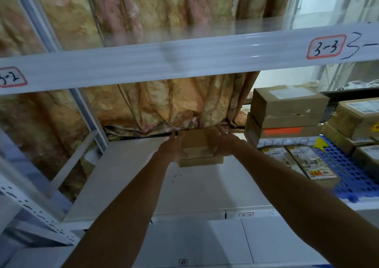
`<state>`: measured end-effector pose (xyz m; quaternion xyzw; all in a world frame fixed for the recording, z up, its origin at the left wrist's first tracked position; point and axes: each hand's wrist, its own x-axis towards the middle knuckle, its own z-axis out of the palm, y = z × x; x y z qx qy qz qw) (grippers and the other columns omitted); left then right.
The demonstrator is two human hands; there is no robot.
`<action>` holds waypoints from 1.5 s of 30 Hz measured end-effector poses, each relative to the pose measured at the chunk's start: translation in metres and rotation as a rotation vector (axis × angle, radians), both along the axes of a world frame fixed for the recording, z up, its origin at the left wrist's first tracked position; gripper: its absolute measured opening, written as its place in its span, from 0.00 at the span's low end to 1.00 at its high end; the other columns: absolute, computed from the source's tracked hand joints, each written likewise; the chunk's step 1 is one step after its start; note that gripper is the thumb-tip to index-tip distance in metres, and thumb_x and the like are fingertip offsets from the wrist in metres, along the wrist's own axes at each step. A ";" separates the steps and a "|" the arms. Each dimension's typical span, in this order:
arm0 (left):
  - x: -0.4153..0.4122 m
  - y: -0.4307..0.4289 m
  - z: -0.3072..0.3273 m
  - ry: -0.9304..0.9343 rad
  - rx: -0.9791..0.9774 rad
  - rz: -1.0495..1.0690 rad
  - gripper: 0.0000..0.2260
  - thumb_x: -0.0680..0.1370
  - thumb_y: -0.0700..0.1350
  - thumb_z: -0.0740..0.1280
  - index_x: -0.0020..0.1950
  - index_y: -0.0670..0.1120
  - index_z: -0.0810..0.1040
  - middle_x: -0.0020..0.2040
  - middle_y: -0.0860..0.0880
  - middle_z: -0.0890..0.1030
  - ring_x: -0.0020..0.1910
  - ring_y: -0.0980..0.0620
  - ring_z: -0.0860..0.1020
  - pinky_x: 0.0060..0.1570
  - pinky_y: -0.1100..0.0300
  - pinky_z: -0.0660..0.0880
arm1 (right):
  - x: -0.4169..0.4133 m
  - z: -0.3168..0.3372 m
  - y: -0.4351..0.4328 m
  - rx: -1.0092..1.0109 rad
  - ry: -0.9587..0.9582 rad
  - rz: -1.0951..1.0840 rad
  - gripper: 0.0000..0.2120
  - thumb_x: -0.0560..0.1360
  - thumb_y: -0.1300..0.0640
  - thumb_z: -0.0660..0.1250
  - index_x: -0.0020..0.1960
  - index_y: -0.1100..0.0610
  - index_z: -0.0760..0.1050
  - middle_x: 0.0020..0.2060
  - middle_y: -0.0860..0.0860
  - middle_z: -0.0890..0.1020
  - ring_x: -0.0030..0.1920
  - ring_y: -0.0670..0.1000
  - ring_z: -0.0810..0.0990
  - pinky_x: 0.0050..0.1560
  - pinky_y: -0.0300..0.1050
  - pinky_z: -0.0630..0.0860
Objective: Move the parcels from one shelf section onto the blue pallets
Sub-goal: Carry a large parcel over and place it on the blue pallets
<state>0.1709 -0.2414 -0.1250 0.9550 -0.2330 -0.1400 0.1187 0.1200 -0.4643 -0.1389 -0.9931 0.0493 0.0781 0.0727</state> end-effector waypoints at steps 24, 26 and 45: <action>0.006 -0.031 -0.028 0.077 -0.070 0.147 0.47 0.72 0.52 0.77 0.80 0.58 0.47 0.71 0.37 0.61 0.65 0.30 0.69 0.62 0.42 0.70 | 0.007 -0.037 0.003 0.104 -0.057 0.034 0.54 0.69 0.46 0.75 0.80 0.49 0.40 0.79 0.53 0.44 0.61 0.65 0.74 0.58 0.56 0.74; 0.004 -0.032 -0.033 0.065 -0.074 0.157 0.46 0.74 0.52 0.75 0.80 0.58 0.45 0.72 0.36 0.60 0.66 0.31 0.68 0.62 0.42 0.70 | 0.003 -0.038 0.003 0.112 -0.060 0.050 0.54 0.69 0.46 0.76 0.80 0.50 0.41 0.79 0.53 0.45 0.61 0.65 0.74 0.58 0.57 0.74; -0.054 -0.048 -0.033 0.120 0.004 0.259 0.56 0.71 0.56 0.76 0.79 0.53 0.32 0.74 0.32 0.57 0.68 0.31 0.67 0.64 0.40 0.70 | -0.052 -0.039 0.009 0.169 -0.071 0.002 0.48 0.74 0.57 0.72 0.80 0.54 0.42 0.79 0.54 0.40 0.61 0.69 0.71 0.55 0.59 0.71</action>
